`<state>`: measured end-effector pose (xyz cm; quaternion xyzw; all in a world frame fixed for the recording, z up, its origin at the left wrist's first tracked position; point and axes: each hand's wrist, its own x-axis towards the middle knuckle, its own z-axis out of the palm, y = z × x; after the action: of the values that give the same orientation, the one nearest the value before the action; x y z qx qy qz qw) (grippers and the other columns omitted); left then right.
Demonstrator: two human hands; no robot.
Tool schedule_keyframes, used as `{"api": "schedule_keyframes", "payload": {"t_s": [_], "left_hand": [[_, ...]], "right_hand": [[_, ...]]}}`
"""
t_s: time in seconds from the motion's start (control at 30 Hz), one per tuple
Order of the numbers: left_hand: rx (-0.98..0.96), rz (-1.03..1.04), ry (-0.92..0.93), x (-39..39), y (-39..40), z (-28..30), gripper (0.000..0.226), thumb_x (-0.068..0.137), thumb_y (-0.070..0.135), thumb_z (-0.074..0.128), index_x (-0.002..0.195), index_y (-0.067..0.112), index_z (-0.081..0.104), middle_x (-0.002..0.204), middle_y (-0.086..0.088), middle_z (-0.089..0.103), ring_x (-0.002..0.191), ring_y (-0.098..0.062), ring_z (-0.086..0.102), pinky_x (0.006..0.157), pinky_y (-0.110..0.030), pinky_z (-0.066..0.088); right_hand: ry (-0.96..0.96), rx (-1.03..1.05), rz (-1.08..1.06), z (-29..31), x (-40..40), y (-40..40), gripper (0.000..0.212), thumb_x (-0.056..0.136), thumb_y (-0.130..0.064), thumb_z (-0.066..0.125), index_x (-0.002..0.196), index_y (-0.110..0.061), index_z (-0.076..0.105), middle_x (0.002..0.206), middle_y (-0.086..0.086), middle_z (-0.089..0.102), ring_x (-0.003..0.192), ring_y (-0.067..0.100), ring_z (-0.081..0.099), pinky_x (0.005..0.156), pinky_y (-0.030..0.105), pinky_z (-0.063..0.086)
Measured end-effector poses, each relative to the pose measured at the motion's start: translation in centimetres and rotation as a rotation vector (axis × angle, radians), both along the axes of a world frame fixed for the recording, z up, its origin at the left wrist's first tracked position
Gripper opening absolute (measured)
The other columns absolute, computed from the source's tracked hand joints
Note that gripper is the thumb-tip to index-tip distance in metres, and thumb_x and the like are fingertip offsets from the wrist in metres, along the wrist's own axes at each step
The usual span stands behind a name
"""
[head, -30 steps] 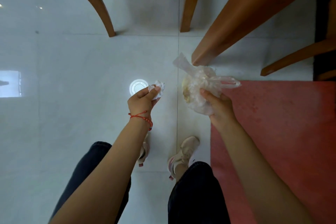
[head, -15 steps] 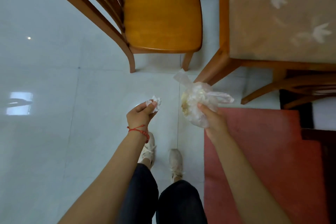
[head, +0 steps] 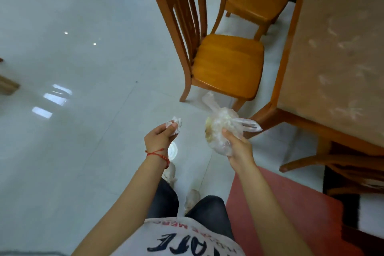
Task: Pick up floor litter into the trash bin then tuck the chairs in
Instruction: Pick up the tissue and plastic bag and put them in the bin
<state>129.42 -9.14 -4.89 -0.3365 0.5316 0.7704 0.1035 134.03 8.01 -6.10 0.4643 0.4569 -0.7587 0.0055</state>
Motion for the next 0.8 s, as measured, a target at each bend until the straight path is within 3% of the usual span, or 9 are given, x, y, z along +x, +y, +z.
{"api": "schedule_keyframes", "payload": {"t_s": [0.1,0.17,0.3,0.47,0.6,0.7,0.8], "left_hand": [[-0.004,0.109,-0.004,1.3,-2.9,0.8,0.009,0.078,-0.006,0.064,0.088,-0.006,0.064,0.091,-0.013,0.066,0.09,-0.029,0.065,0.077,-0.029,0.056],[0.002,0.19,-0.005,2.1,-5.0,1.2,0.019,0.079,-0.007,0.063,0.096,-0.013,0.061,0.097,-0.017,0.065,0.088,-0.027,0.067,0.073,-0.025,0.057],[0.008,0.359,0.002,3.8,-9.7,1.7,0.005,0.078,-0.005,0.064,0.08,-0.002,0.062,0.095,-0.015,0.065,0.064,-0.008,0.069,0.062,-0.018,0.056],[-0.004,0.571,-0.029,6.3,-16.6,1.6,0.006,0.078,-0.003,0.066,0.081,0.001,0.063,0.092,-0.012,0.066,0.062,-0.006,0.069,0.061,-0.017,0.056],[-0.013,0.735,-0.044,7.9,-22.7,1.2,0.02,0.079,-0.003,0.065,0.098,-0.005,0.062,0.088,-0.007,0.065,0.062,-0.005,0.068,0.06,-0.015,0.055],[-0.019,0.823,-0.063,8.9,-27.7,0.6,0.016,0.077,0.0,0.068,0.093,-0.002,0.063,0.09,-0.009,0.067,0.072,-0.01,0.068,0.062,-0.016,0.055],[-0.022,0.923,-0.062,9.4,-32.7,0.3,0.021,0.077,0.001,0.068,0.097,-0.002,0.063,0.079,-0.005,0.068,0.07,-0.012,0.067,0.061,-0.016,0.055]], "right_hand": [[0.017,-0.002,0.112,1.0,-0.7,-2.5,0.02,0.078,-0.003,0.069,0.094,-0.013,0.063,0.094,0.002,0.066,0.085,0.016,0.064,0.086,0.034,0.05],[0.014,0.014,0.186,1.6,-1.3,-4.4,0.025,0.078,-0.004,0.069,0.101,-0.011,0.062,0.095,0.003,0.066,0.083,0.015,0.063,0.079,0.029,0.05],[0.003,0.02,0.374,2.4,-2.3,-9.0,0.031,0.078,-0.006,0.071,0.106,-0.013,0.059,0.095,0.002,0.065,0.087,0.017,0.062,0.081,0.028,0.049],[0.004,0.004,0.614,2.8,-3.5,-16.1,0.026,0.079,-0.005,0.069,0.102,-0.011,0.06,0.091,-0.001,0.066,0.083,0.013,0.064,0.078,0.028,0.048],[-0.002,-0.005,0.783,2.4,-4.4,-22.8,0.028,0.078,-0.006,0.07,0.105,-0.01,0.063,0.093,0.0,0.068,0.085,0.015,0.066,0.086,0.035,0.05],[-0.021,0.001,0.896,2.1,-5.2,-28.2,0.028,0.077,-0.008,0.071,0.104,-0.011,0.064,0.095,0.003,0.069,0.086,0.017,0.066,0.085,0.037,0.05],[-0.03,0.014,0.981,2.1,-6.0,-33.7,0.025,0.078,-0.008,0.07,0.101,-0.01,0.064,0.097,0.005,0.068,0.087,0.019,0.066,0.083,0.035,0.049]]}}
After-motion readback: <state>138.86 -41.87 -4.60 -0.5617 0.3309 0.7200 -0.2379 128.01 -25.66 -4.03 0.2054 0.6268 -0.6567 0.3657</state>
